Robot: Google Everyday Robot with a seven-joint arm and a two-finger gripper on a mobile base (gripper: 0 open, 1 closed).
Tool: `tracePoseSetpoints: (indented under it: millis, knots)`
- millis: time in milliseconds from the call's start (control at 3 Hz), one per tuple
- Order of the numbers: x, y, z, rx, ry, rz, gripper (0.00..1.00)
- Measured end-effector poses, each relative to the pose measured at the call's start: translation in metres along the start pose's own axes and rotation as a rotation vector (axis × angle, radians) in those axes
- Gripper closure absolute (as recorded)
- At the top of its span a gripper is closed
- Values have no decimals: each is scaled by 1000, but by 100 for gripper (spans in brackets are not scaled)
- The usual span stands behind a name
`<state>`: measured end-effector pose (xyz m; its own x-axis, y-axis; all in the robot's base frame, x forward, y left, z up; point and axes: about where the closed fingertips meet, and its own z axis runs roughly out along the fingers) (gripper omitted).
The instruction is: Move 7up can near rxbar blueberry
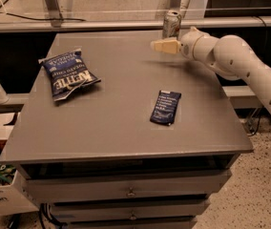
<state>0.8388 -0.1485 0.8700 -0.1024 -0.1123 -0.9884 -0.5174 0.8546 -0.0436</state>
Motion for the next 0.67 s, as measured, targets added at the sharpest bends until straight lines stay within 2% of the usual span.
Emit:
tracePoseSetpoints:
  millis: [667]
  knots:
    - [-9,-20,33,51,-26,7,0]
